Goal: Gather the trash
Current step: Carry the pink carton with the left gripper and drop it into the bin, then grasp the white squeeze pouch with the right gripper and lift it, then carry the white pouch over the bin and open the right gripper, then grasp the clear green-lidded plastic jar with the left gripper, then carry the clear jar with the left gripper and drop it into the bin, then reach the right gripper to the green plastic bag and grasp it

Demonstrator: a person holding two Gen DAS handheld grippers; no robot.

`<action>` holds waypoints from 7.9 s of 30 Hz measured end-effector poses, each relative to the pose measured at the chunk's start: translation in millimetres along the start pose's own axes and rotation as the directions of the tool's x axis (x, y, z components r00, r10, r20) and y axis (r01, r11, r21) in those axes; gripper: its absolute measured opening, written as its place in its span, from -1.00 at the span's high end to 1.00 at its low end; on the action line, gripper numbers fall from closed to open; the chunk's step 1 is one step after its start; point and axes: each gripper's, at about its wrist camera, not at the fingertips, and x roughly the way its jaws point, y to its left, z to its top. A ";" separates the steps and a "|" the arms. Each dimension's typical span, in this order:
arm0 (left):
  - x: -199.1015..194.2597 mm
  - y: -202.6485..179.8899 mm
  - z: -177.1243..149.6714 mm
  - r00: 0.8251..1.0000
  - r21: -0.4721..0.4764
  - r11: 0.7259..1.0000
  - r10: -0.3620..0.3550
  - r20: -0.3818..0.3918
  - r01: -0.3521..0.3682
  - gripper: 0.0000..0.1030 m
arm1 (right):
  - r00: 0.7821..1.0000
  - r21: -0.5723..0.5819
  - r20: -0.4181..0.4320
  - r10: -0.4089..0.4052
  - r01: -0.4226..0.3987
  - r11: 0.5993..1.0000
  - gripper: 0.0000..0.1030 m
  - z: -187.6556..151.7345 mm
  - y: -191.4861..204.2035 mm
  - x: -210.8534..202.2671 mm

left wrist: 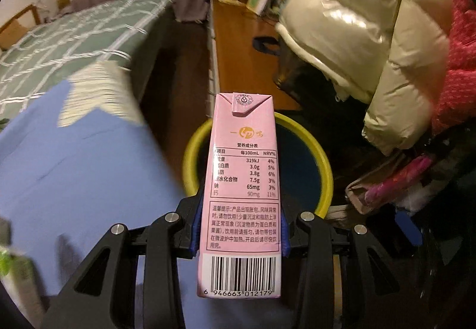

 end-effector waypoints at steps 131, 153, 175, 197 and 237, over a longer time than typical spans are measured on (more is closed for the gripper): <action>-176.7 144.4 -261.8 0.950 -0.184 0.950 0.279 0.138 -0.253 -0.84 | 0.971 -0.017 -0.233 -0.051 0.048 0.999 -0.23 57.0 81.8 132.9; -153.9 141.0 -250.4 0.966 -0.136 0.966 0.234 0.106 -0.219 -0.56 | 0.974 -0.029 -0.227 0.002 -0.009 1.000 -0.26 56.8 87.8 127.6; -151.2 120.7 -215.1 0.972 -0.119 0.979 0.181 0.147 -0.164 -0.54 | 0.984 -0.087 -0.174 0.022 -0.037 0.995 -0.26 46.7 76.2 86.8; -33.0 33.8 -49.7 0.994 0.049 0.997 0.056 0.096 -0.061 -0.54 | 0.994 -0.040 -0.111 0.026 -0.030 0.999 -0.34 28.5 -15.8 18.8; -279.8 219.8 -258.1 0.770 -0.550 0.750 0.578 0.271 -0.369 -0.89 | 0.948 -0.292 -0.211 0.240 -0.295 0.910 -0.43 -12.5 177.3 3.6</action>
